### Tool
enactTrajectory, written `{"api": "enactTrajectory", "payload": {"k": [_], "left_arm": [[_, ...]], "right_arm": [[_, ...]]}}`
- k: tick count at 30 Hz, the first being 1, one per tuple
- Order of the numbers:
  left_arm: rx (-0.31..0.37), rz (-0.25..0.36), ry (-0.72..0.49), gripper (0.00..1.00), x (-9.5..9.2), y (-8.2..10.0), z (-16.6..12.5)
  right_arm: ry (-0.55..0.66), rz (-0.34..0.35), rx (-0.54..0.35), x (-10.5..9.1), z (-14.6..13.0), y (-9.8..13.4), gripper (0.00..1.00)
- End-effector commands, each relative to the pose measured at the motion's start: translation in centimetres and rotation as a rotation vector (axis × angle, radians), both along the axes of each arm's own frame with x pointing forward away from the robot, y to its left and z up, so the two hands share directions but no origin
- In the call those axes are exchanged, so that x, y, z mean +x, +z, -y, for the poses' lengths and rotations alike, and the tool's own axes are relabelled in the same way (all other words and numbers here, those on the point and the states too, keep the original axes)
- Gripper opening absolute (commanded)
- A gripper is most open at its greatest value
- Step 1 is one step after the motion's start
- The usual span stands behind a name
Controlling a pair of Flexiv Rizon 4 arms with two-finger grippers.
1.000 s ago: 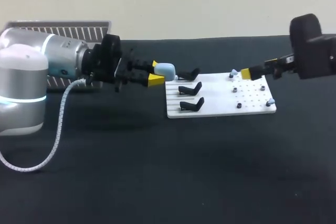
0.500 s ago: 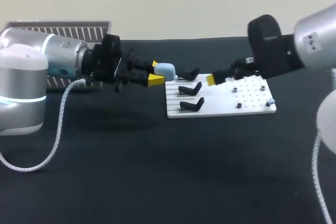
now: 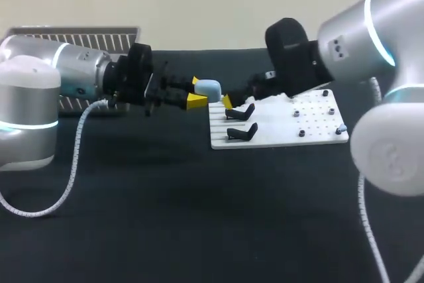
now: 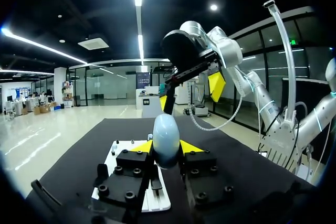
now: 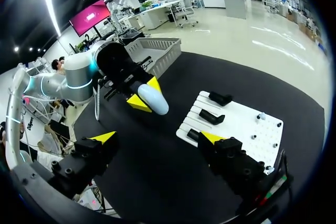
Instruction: Pick up each earbud case from the left stands, insert the matching earbuds, close the lid, and place the case in the box.
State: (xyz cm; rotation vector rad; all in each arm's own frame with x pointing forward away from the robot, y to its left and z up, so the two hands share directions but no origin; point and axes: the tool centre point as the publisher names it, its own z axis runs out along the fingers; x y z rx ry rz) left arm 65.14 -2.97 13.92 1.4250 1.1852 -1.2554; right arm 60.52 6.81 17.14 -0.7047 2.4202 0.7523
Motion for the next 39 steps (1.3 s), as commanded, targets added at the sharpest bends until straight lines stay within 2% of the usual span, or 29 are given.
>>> {"api": "enactTrajectory", "payload": {"k": [1,19,39], "left_arm": [[-0.003,0.003,0.003,0.0,-0.1,-0.1,-0.1],[-0.003,0.003,0.003,0.0,-0.1,-0.1,-0.1],[-0.003,0.003,0.003,0.0,-0.1,-0.1,-0.1]], "right_arm": [[0.027,-0.022,0.006,1.4,-1.2,-0.4,1.0],[0.052,-0.053,0.018,2.9,-3.1,-1.5,1.0],[0.033,-0.071,0.009,4.4,-3.2,-2.6,1.0]]}}
